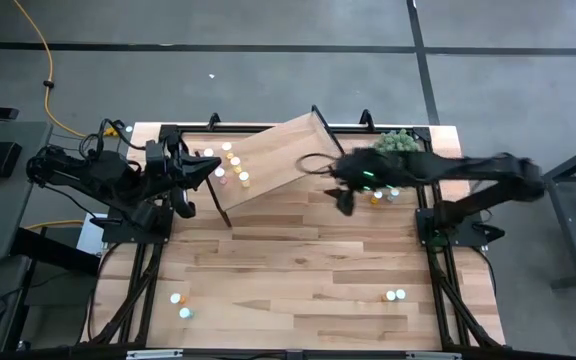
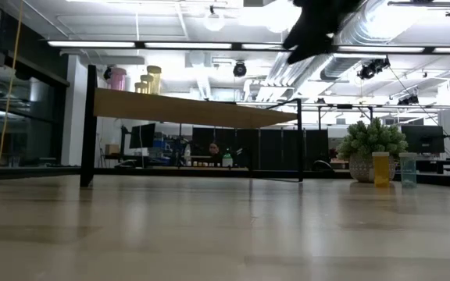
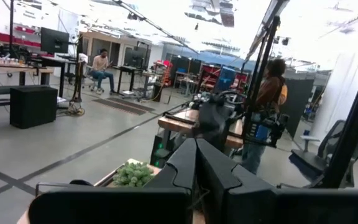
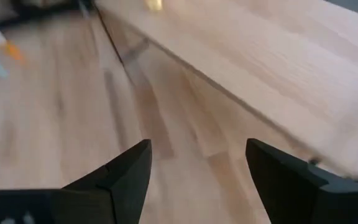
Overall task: Pick and place medicine bottles onto shelf by color
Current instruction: Put the top right orange pill bottle on the shelf
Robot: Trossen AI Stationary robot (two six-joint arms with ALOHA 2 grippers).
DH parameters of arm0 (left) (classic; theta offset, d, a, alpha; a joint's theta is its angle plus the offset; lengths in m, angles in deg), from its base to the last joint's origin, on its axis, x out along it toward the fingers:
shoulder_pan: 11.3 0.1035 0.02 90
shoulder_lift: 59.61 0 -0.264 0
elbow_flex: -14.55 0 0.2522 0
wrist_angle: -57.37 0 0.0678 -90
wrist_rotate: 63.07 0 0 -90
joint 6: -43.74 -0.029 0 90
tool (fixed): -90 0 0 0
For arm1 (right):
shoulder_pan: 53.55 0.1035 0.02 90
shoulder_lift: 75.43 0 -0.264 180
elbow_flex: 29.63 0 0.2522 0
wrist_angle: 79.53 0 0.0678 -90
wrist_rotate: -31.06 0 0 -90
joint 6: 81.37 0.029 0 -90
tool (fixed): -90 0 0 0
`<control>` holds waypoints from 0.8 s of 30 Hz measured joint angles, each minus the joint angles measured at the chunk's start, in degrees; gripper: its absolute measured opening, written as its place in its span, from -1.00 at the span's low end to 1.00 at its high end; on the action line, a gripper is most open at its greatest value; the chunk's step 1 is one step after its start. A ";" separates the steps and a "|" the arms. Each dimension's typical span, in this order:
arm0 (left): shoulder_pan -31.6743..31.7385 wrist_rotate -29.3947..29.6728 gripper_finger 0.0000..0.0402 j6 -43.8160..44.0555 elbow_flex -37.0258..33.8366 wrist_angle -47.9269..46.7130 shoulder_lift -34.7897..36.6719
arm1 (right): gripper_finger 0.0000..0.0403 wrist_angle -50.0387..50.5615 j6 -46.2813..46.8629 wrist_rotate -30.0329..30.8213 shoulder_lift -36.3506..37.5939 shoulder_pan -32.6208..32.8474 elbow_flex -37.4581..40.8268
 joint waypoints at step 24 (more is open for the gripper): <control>-0.59 -6.53 -1.00 0.50 -29.32 35.02 -0.96 | 0.25 -32.53 7.35 4.08 22.64 6.15 20.61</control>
